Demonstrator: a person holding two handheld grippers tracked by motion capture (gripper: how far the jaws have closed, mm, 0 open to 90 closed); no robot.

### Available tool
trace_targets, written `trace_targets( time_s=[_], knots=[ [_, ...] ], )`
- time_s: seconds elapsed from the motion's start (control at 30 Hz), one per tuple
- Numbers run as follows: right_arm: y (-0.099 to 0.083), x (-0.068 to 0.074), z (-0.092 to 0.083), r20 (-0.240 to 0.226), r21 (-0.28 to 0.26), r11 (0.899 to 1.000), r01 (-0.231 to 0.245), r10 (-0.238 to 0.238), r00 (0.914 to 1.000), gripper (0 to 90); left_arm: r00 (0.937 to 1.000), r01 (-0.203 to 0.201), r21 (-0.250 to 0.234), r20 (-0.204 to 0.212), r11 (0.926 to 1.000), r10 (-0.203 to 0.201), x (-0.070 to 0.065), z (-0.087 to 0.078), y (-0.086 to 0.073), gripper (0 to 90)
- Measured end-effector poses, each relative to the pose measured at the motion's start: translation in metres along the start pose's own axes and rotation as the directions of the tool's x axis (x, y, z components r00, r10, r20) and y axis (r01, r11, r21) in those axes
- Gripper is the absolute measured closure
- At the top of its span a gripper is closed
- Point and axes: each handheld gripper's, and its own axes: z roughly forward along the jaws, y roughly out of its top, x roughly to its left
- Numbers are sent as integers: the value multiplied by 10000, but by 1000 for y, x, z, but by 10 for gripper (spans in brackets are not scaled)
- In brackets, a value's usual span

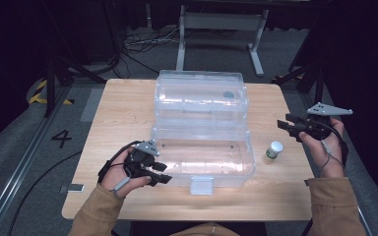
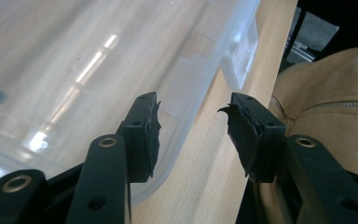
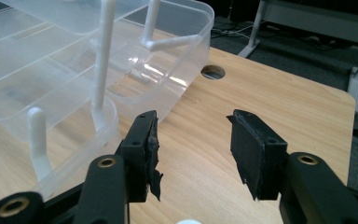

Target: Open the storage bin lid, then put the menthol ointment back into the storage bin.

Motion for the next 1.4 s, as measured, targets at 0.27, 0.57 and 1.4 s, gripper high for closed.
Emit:
trace_targets(
  time_s=[0.27, 0.57, 1.4],
  knots=[
    [-9, -3, 2, -262, 606, 9976, -347, 363, 9990, 482, 9992, 173, -410, -359, 9990, -188, 5, -23, -7, 498],
    [-15, -8, 12, 192, 1585, 9856, -592, 569, 9982, 477, 9739, 1638, -469, -1511, 9854, -1691, 19, -38, -24, 491],
    [-35, -5, 44, 426, 3791, 9180, -1169, 1089, 9931, 456, 9262, 2400, -873, -2779, 9669, -2549, 38, -43, -43, 401]
  ],
)
